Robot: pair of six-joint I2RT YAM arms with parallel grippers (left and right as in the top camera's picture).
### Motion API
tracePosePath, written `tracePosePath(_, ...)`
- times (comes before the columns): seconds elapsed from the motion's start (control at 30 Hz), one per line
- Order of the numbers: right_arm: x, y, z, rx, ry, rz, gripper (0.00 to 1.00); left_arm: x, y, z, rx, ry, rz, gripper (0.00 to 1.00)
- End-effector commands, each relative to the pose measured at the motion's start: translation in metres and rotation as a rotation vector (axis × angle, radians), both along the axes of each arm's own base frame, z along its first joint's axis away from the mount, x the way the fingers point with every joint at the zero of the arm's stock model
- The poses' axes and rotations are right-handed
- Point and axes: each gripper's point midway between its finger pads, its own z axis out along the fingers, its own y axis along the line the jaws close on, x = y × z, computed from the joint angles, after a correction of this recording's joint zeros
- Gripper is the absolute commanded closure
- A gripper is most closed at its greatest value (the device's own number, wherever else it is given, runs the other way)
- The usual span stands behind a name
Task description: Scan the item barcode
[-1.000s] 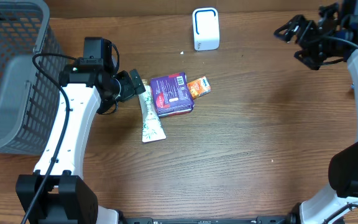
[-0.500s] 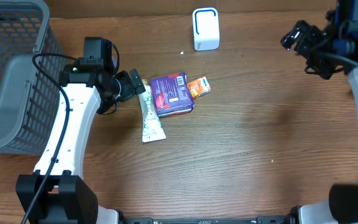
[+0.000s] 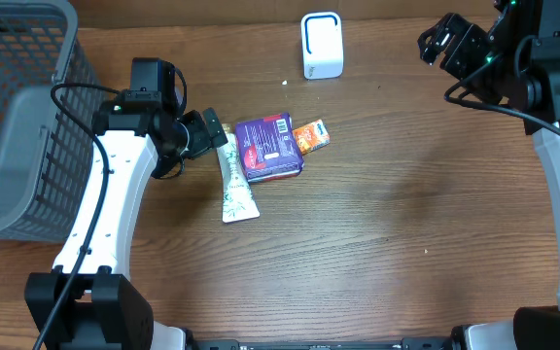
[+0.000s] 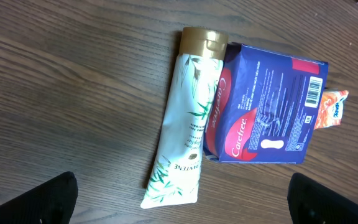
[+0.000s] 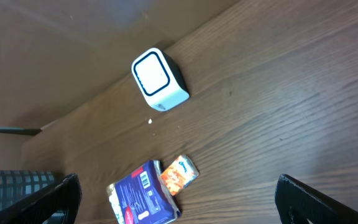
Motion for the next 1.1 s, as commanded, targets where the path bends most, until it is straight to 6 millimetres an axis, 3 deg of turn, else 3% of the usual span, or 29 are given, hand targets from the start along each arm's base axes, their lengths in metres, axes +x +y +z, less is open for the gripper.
tracePosePath(0.0,-0.004,0.004,-0.003,0.021,0.022,0.016,0.00,0.005,0.001,0.003,0.003,-0.015,-0.017,0.00)
tracePosePath(0.13,-0.012,0.022,-0.013,0.068,0.077,0.079,0.00,0.005,0.001,0.003,0.003,-0.015,-0.017,0.00)
tracePosePath(0.57,-0.047,0.102,-0.086,0.039,0.253,0.280,0.00,0.005,0.001,0.003,0.003,-0.015,-0.017,0.00)
tracePosePath(0.83,-0.041,0.125,-0.109,0.016,0.211,0.323,0.00,0.005,0.001,0.003,0.003,-0.015,-0.017,0.00)
tracePosePath(1.07,-0.021,0.136,-0.128,0.031,0.143,0.330,0.00,0.005,0.000,0.003,0.000,-0.015,-0.014,0.00)
